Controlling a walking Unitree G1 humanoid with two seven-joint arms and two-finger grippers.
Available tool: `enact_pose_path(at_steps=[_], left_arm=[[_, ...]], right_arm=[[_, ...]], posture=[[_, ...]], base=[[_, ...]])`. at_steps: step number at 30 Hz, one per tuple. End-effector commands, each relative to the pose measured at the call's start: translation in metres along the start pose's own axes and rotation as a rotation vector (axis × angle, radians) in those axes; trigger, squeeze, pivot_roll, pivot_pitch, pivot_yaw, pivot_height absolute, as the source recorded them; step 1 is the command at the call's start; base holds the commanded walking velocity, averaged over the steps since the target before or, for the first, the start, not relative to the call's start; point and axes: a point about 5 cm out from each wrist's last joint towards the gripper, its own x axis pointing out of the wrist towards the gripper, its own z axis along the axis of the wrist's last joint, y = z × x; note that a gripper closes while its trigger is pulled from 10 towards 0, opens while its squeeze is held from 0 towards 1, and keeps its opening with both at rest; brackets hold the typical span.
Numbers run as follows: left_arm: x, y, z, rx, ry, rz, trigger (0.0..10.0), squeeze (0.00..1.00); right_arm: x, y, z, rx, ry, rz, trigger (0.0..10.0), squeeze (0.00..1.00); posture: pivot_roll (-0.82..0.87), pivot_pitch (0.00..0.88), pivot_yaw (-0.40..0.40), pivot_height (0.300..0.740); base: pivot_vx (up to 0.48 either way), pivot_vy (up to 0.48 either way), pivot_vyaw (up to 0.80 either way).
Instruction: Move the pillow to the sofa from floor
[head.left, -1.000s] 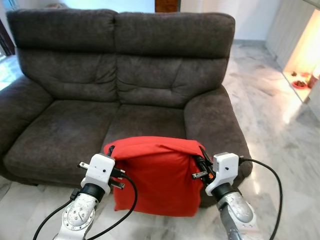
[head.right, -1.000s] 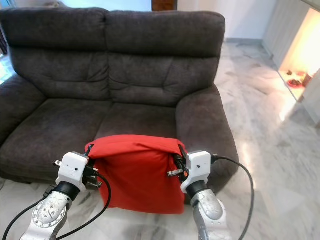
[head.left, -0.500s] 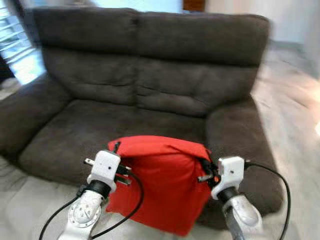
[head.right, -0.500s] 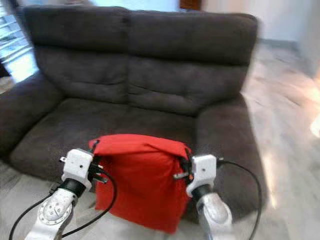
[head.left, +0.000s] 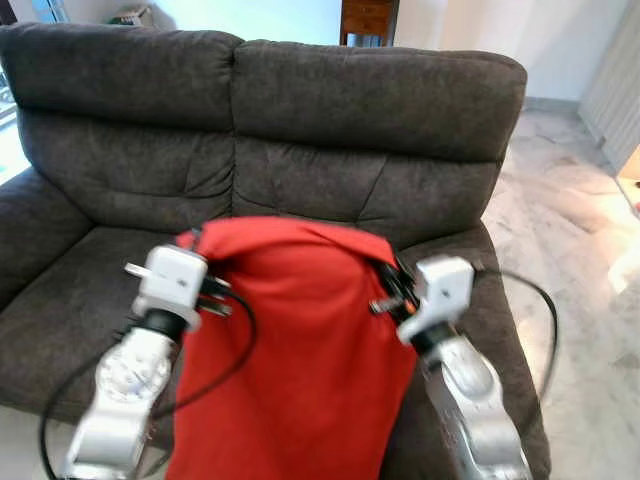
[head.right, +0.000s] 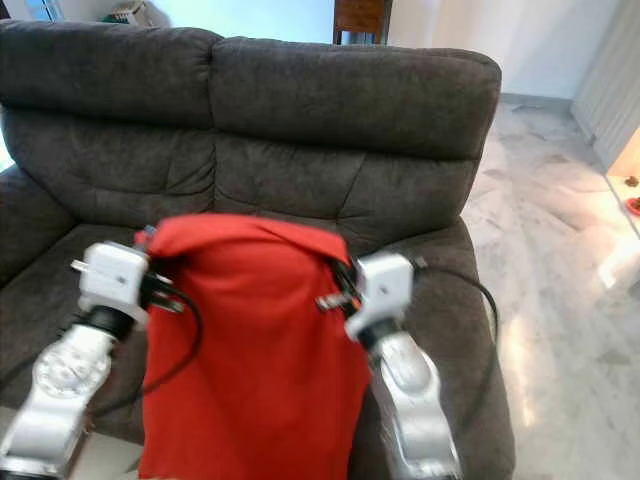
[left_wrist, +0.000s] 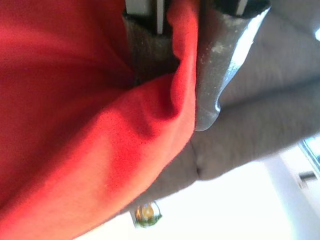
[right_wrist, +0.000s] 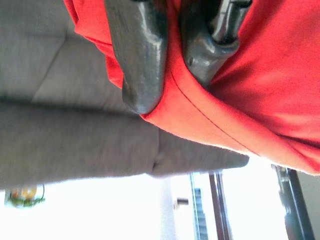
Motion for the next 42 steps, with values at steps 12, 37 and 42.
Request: enact_pose_path(at_steps=[12, 37, 42], left_arm=[[-0.001, 0.000, 0.013, -0.038, -0.062, -0.004, 10.0, 0.00], [-0.007, -0.008, 0.003, -0.063, -0.026, -0.046, 10.0, 0.00], [-0.007, -0.007, 0.004, -0.065, -0.026, -0.040, 10.0, 0.00]], right_arm=[[-0.008, 0.004, 0.003, 0.000, -0.022, 0.068, 10.0, 0.00], [0.030, 0.015, 0.031, -0.117, -0.130, 0.148, 10.0, 0.00], [0.045, 0.016, 0.041, -0.145, -0.164, 0.169, 10.0, 0.00]], posture=[[0.03, 0.098, 0.031, 0.740], [0.03, 0.103, 0.033, 0.740], [0.04, 0.102, 0.029, 0.740]], base=[[0.327, 0.000, 0.00], [0.000, 0.000, 0.00], [0.000, 0.000, 0.00]])
